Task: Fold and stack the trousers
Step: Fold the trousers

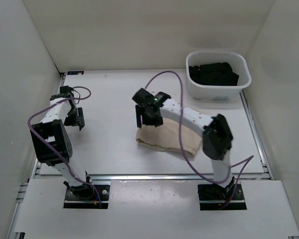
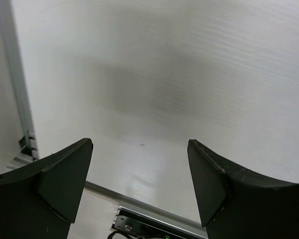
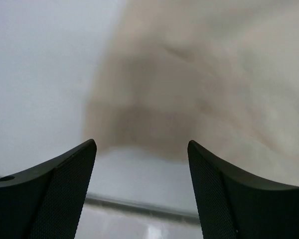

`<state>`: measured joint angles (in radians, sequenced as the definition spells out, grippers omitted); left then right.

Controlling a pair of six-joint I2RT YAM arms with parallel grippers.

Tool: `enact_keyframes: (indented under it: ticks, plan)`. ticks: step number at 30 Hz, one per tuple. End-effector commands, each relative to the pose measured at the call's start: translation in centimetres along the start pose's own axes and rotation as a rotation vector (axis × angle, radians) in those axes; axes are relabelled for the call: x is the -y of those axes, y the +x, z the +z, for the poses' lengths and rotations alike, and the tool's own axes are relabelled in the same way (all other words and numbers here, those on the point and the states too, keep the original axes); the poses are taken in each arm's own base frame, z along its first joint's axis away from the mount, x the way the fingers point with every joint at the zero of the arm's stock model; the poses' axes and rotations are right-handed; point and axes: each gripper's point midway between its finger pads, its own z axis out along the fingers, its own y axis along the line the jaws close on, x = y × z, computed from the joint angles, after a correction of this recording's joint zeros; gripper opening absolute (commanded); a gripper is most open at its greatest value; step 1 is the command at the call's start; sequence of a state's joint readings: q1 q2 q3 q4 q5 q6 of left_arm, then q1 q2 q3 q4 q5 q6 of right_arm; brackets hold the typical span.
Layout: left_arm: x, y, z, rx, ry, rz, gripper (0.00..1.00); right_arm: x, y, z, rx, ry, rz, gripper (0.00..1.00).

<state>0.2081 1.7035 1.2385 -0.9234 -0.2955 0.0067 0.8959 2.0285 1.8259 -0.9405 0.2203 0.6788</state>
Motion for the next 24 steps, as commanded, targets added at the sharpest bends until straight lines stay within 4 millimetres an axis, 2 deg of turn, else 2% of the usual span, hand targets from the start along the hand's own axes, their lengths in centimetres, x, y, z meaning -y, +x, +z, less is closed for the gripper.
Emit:
enact_keyframes:
  ticks: [1, 2, 3, 4, 5, 6, 7, 8, 9, 10, 11, 12, 13, 14, 15, 17, 18, 20, 21, 22, 24]
  plan:
    - [3.6, -2.2, -4.8, 0.12, 0.205, 0.015, 0.88, 8.0, 0.1, -7.1, 0.158, 0.107, 0.24, 0.79]
    - [6.3, -2.4, -6.4, 0.141, 0.306, 0.06, 0.9, 10.1, 1.2, -6.9, 0.15, 0.131, 0.302, 0.8]
    - [7.5, -3.4, -8.2, 0.177, 0.365, 0.081, 0.9, 12.8, 1.3, -6.5, 0.167, 0.15, 0.386, 0.81]
    - [9.0, -3.2, -9.5, 0.175, 0.423, 0.111, 0.91, 15.3, 4.4, -5.9, 0.14, 0.167, 0.421, 0.84]
    - [11.7, -3.0, -10.3, 0.16, 0.492, 0.173, 0.91, 16.4, 5.3, -5.5, 0.143, 0.149, 0.455, 0.85]
    - [14.2, -3.5, -12.6, 0.179, 0.608, 0.211, 0.94, 17.0, 4.4, -5.1, 0.184, 0.074, 0.507, 0.87]
    - [15.8, -3.2, -13.4, 0.168, 0.666, 0.245, 0.95, 18.3, 6.8, -4.4, 0.178, 0.049, 0.538, 0.89]
    - [17.5, -3.0, -14.2, 0.164, 0.72, 0.278, 0.99, 18.6, 7.2, -4.0, 0.183, -0.001, 0.559, 0.89]
    - [20.3, -2.5, -15.4, 0.149, 0.799, 0.339, 1.0, 19.3, 5.3, -4.5, 0.275, -0.093, 0.627, 0.89]
    - [21.5, -2.0, -15.8, 0.131, 0.827, 0.369, 1.0, 19.4, 5.8, -3.9, 0.267, -0.142, 0.652, 0.89]
    - [22.8, -1.7, -16.1, 0.119, 0.85, 0.398, 1.0, 19.4, 6.2, -3.6, 0.243, -0.213, 0.686, 0.9]
    - [24.8, -0.7, -16.1, 0.088, 0.874, 0.448, 1.0, 19.8, 7.7, -2.5, 0.214, -0.214, 0.702, 0.9]
    - [26.0, -0.6, -16.6, 0.091, 0.904, 0.474, 1.0, 19.8, 7.6, -2.4, 0.228, -0.237, 0.705, 0.9]
    - [26.8, 0.0, -16.3, 0.071, 0.905, 0.493, 1.0, 20.0, 7.8, -2.0, 0.228, -0.244, 0.702, 0.9]
    - [28.5, 0.4, -16.1, 0.06, 0.926, 0.527, 1.0, 19.8, 8.2, -1.7, 0.221, -0.259, 0.699, 0.9]
    - [30.2, 0.7, -15.8, 0.062, 0.957, 0.556, 1.0, 19.7, 9.2, -0.7, 0.192, -0.275, 0.715, 0.9]
    - [30.9, 1.0, -15.7, 0.056, 0.969, 0.57, 1.0, 20.3, 9.5, -0.6, 0.185, -0.251, 0.742, 0.9]
    - [32.5, 2.3, -14.2, 0.01, 0.964, 0.6, 1.0, 21.2, 11.2, 0.5, 0.145, -0.208, 0.771, 0.88]
    - [32.9, 3.1, -13.2, -0.028, 0.955, 0.608, 1.0, 21.1, 11.7, 0.8, 0.119, -0.221, 0.771, 0.84]
    - [33.6, 3.9, -13.1, -0.042, 0.967, 0.626, 0.97, 21.1, 11.7, 0.7, 0.116, -0.231, 0.767, 0.8]
    - [33.9, 5.1, -12.0, -0.07, 0.945, 0.644, 0.86, 22.0, 13.2, 1.6, 0.054, -0.208, 0.777, 0.68]
